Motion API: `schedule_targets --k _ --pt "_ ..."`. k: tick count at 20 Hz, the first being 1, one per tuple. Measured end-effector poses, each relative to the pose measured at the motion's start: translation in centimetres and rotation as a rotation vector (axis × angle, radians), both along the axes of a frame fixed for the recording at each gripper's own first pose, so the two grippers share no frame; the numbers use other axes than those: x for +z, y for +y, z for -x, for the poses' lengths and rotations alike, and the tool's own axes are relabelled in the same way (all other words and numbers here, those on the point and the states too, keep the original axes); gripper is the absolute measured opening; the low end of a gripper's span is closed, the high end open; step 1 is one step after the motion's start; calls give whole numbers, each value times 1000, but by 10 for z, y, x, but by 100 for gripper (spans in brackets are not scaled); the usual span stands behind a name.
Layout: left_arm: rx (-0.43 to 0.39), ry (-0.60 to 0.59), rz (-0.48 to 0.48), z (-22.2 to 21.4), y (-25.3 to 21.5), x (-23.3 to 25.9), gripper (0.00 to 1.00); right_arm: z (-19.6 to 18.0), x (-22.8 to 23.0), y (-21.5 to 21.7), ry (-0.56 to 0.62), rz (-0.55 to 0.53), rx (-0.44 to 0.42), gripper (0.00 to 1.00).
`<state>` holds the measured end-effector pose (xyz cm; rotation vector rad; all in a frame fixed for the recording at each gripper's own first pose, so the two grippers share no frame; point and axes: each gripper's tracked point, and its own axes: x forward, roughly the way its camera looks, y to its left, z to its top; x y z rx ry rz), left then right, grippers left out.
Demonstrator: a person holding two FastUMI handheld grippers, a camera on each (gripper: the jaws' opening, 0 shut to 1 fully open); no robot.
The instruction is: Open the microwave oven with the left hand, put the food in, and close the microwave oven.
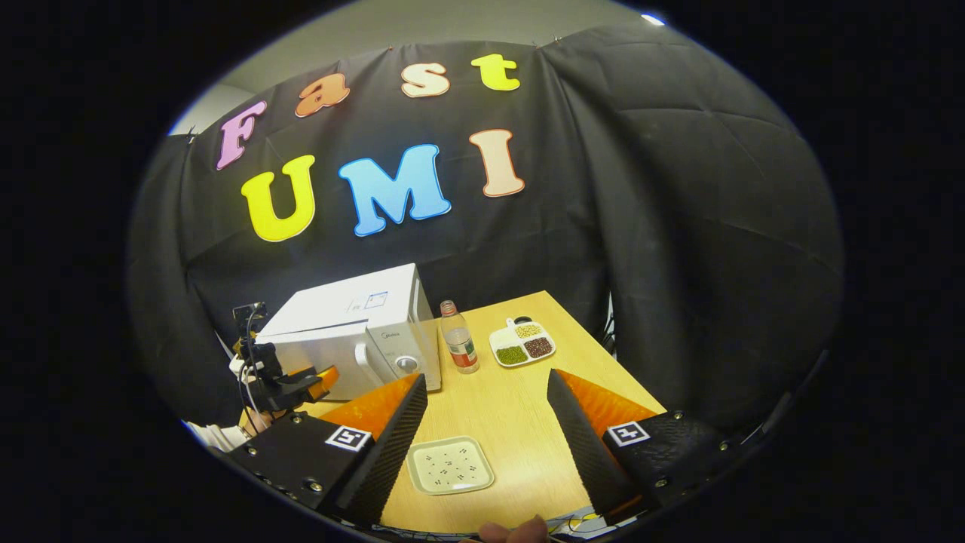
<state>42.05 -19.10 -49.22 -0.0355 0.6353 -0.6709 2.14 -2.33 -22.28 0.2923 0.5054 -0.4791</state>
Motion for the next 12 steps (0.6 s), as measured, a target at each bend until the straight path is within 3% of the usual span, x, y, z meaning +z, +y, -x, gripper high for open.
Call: schedule_targets --k 3,5,6,7,8,12 --pt "-1 23 1 1 -7 -5 94 6 0 -5 6 10 -21 98" --pt "-64 3 -58 2 -16 -9 88 10 3 -5 -12 9 -36 98" --pt "-107 2 -67 4 -20 -6 94 13 0 -2 -6 -6 -37 98" --pt "-146 44 -41 13 -36 -10 87 18 1 2 -7 -18 -37 98" --pt "-158 34 -55 16 -43 -7 81 21 3 3 -12 -17 -42 98" --pt "-200 -85 -23 35 -61 43 85 47 17 4 -31 5 -65 98"
